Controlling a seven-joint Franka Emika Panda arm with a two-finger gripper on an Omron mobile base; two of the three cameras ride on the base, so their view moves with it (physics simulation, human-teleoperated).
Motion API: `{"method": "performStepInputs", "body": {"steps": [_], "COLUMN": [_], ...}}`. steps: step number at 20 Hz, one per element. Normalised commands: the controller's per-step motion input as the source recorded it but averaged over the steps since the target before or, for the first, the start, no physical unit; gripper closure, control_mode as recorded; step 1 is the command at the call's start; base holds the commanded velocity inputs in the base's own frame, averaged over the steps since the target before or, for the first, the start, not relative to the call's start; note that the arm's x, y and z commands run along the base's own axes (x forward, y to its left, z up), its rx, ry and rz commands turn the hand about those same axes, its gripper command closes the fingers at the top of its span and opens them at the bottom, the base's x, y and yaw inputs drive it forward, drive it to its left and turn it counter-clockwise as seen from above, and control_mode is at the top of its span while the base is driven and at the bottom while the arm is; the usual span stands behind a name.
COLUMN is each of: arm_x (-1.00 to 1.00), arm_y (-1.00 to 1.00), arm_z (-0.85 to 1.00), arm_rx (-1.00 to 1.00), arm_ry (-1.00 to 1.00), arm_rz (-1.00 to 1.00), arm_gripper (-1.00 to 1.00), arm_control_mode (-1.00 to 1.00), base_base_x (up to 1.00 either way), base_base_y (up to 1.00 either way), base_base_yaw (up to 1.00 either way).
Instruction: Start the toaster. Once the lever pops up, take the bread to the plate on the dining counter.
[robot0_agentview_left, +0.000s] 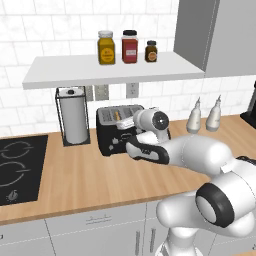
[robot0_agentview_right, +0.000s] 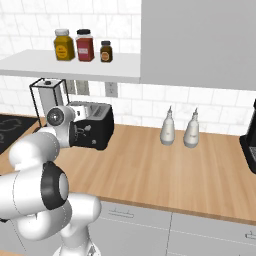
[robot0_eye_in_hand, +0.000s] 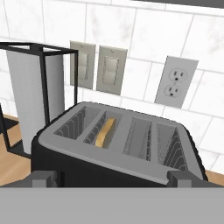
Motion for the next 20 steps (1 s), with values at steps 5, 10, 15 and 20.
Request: {"method": "performStepInputs", "body": {"steps": [5,10,15,20], "arm_x": [0.0,0.0,0.0,0.0], "arm_y": [0.0,0.0,0.0,0.0], "arm_z": [0.0,0.0,0.0,0.0], "arm_rx": [0.0,0.0,0.0,0.0], "arm_ry": [0.0,0.0,0.0,0.0], "arm_rz": [0.0,0.0,0.0,0.0], "arm_gripper": [-1.0,-1.0,-1.0,-1.0], "arm_control_mode": [-1.0,-1.0,-1.0,-1.0], "base_base_x": [0.0,0.0,0.0,0.0], "base_base_y": [0.0,0.0,0.0,0.0], "base_base_yaw": [0.0,0.0,0.0,0.0]}}
